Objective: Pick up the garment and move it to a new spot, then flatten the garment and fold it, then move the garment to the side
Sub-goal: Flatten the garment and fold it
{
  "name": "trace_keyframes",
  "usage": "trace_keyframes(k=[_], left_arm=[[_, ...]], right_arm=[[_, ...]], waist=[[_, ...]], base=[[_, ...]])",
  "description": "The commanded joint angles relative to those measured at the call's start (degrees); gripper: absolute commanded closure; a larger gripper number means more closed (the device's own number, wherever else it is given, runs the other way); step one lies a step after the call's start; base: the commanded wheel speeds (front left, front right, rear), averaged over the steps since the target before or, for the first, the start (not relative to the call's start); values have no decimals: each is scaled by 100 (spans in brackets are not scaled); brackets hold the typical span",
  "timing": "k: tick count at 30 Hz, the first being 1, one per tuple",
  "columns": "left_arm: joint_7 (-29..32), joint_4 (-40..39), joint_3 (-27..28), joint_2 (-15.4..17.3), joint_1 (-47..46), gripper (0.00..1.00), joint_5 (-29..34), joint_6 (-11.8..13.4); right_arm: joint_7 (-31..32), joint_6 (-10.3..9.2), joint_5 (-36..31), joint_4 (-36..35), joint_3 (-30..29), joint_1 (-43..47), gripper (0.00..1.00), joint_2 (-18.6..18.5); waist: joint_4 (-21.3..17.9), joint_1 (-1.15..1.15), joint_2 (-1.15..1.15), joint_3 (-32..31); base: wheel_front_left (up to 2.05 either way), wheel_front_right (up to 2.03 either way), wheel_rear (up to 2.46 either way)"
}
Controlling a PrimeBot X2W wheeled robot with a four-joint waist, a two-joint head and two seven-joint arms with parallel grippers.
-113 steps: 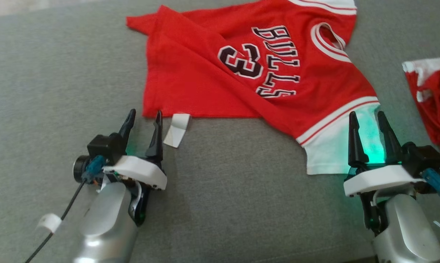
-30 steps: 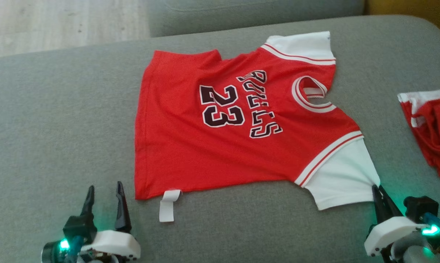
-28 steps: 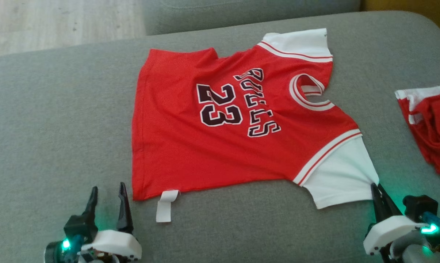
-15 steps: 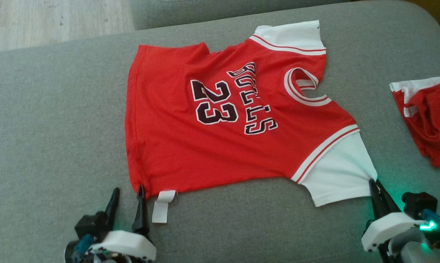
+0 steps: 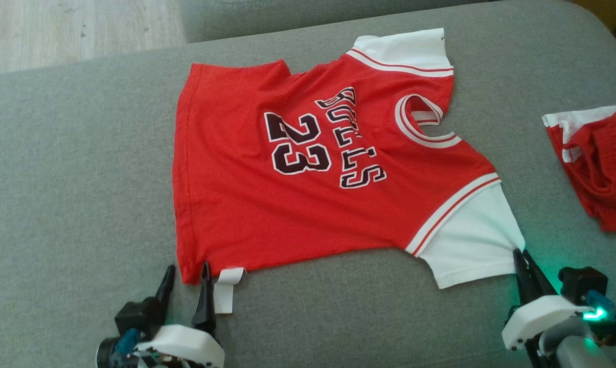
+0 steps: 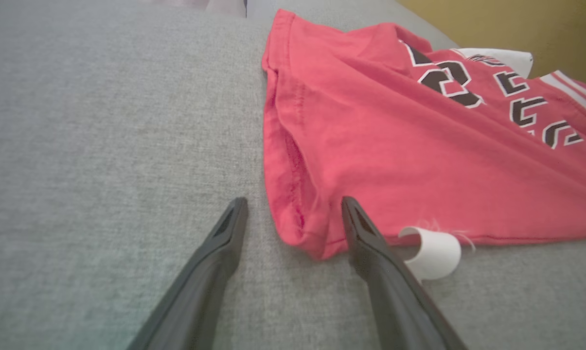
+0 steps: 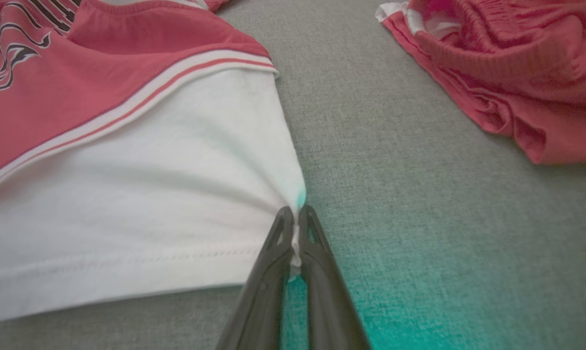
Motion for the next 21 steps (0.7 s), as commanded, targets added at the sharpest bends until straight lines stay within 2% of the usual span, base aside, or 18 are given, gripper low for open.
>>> trace_keyframes(k=[1, 4, 5, 6, 7, 10, 16, 21], left_arm=[[8, 89, 76, 15, -157, 0, -16, 22], [8, 329, -105, 15, -277, 0, -29, -60], [8, 406, -154, 15, -312, 35, -46, -90], [8, 457, -188, 15, -339, 80, -94, -110], [8, 476, -226, 15, -363, 100, -120, -135], [8, 374, -216, 15, -409, 100, -189, -166], [8, -408, 341, 78, -696, 100, -38, -297], [8, -1271, 654, 532, -1396, 100, 136, -453]], right_arm=[[9, -11, 57, -52, 159, -119, 100, -17], [9, -11, 124, -159, 181, -141, 100, -8], [9, -11, 159, -218, 195, -144, 100, -1], [9, -11, 197, -293, 208, -142, 100, 6], [9, -11, 237, -384, 217, -136, 100, 10], [9, -11, 434, -758, 237, -134, 100, 49], [9, -11, 1271, -2008, 324, -516, 100, 38], [9, -11, 2002, -3016, 256, -1174, 100, -290]], waist=[[-17, 0, 0, 15], [-24, 0, 0, 19], [-17, 0, 0, 5], [-7, 0, 0, -22], [6, 0, 0, -53], [65, 0, 0, -179], [214, 0, 0, -531], [327, 0, 0, -874]], base=[[0, 0, 0], [0, 0, 0], [0, 0, 0], [0, 0, 0], [0, 0, 0], [0, 0, 0], [0, 0, 0], [0, 0, 0]])
